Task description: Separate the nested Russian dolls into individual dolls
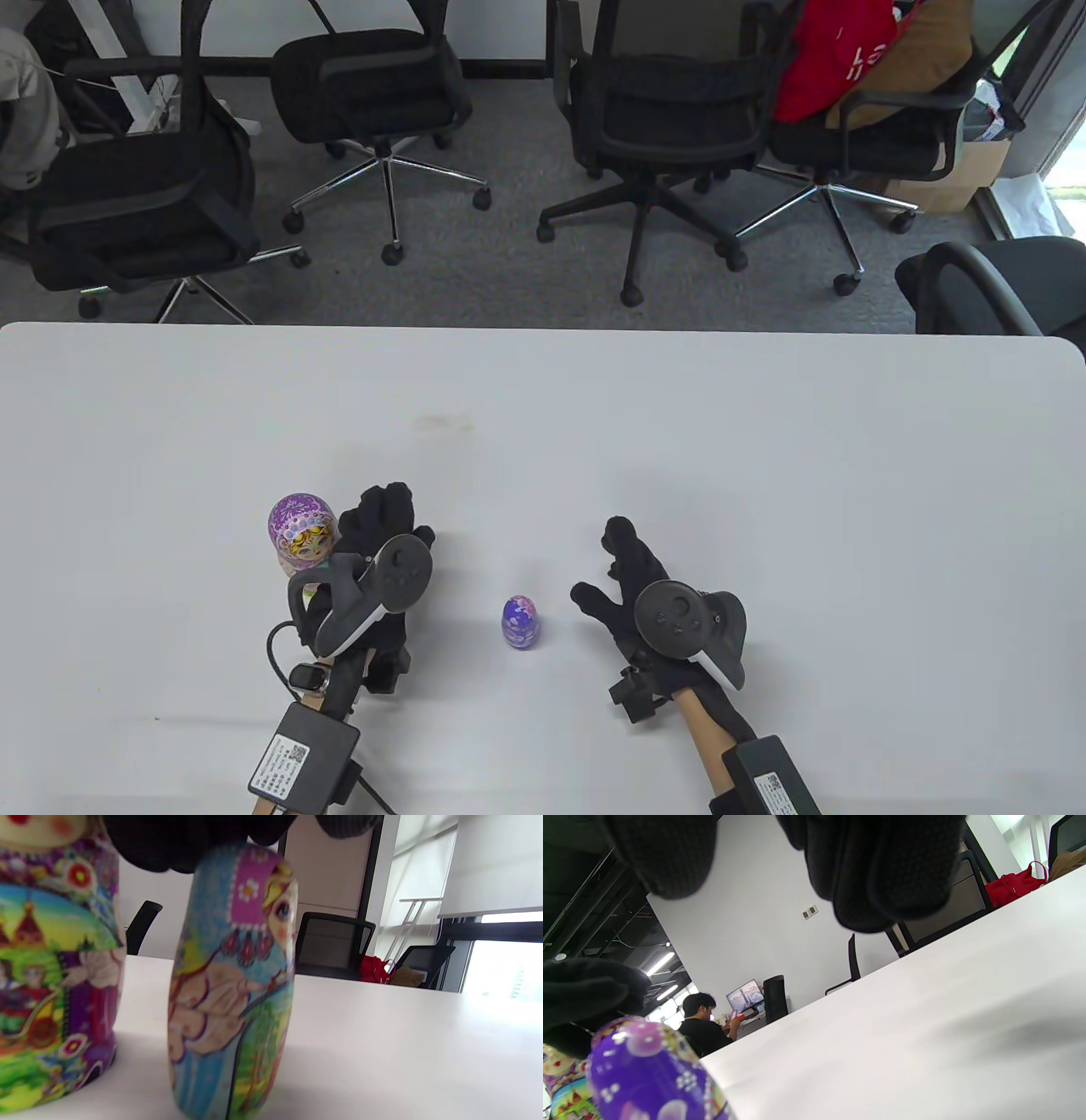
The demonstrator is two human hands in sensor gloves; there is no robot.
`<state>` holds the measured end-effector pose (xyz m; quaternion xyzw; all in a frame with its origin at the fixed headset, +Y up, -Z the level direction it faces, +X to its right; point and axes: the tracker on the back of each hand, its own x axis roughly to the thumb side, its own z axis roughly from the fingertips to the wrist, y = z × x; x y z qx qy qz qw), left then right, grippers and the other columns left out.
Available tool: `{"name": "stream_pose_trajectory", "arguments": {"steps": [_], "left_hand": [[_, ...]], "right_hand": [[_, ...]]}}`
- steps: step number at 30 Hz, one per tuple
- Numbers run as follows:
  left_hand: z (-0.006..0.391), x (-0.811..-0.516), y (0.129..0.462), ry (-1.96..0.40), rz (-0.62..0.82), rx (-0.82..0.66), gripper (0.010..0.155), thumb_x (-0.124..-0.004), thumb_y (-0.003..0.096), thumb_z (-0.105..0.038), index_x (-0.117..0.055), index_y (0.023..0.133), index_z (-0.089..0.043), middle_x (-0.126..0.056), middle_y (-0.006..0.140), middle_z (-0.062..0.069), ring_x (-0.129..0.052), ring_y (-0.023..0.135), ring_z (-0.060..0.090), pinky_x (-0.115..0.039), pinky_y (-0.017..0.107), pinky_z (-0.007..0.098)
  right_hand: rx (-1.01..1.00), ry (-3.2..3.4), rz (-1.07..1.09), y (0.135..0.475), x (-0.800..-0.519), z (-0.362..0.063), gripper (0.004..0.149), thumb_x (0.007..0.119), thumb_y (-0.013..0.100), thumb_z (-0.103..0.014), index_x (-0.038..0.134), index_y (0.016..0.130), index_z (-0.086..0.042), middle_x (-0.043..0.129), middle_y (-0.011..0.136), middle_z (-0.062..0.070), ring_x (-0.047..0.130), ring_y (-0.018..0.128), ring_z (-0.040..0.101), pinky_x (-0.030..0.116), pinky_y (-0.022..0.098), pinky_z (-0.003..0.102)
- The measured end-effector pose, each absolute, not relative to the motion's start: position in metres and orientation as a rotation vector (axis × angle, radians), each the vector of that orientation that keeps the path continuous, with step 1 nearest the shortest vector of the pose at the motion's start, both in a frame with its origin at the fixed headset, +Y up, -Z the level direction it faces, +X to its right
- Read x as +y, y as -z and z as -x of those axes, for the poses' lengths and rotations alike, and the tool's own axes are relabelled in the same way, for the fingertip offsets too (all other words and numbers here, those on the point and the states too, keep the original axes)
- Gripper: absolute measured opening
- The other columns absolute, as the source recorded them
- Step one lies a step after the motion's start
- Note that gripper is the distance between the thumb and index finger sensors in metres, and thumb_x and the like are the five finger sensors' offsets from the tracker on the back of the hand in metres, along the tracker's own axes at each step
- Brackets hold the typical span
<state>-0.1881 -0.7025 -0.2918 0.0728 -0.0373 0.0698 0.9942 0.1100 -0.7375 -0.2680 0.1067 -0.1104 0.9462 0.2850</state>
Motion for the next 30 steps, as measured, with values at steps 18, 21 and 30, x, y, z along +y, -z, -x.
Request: {"name": "stream_pose_trajectory", "arguments": {"steps": [18,21,30], "left_hand": [[0.116,-0.711,0.267,-0.171,0.011,-0.426,0.066,-0.06,0.0598,-0.044,-0.054,0.117,-0.011,-0.063,0.115,0.021,-0.076,0.095,0.042,-0.079,0.063,0.046],[0.108,-0.719,0.265,-0.193,0.074,-0.468,0.066,-0.059,0.0596,-0.045,-0.055,0.116,-0.011,-0.065,0.114,0.021,-0.077,0.094,0.042,-0.08,0.063,0.046],[0.092,-0.743,0.263,-0.118,0.208,-0.528,0.066,-0.061,0.0586,-0.045,-0.057,0.115,-0.012,-0.069,0.112,0.019,-0.081,0.091,0.04,-0.082,0.061,0.045]], "right_hand": [[-0.282,-2.531,-0.278,0.269,-0.738,-0.114,0.085,0.078,0.045,-0.047,0.041,0.108,-0.002,0.067,0.102,0.021,0.086,0.075,0.036,0.083,0.052,0.042],[-0.279,-2.533,-0.282,0.269,-0.738,-0.113,0.085,0.078,0.045,-0.047,0.041,0.108,-0.002,0.067,0.102,0.021,0.085,0.076,0.037,0.082,0.053,0.043],[-0.26,-2.532,-0.291,0.269,-0.74,-0.113,0.084,0.078,0.045,-0.046,0.043,0.108,-0.003,0.068,0.101,0.021,0.085,0.077,0.038,0.081,0.055,0.045]]}}
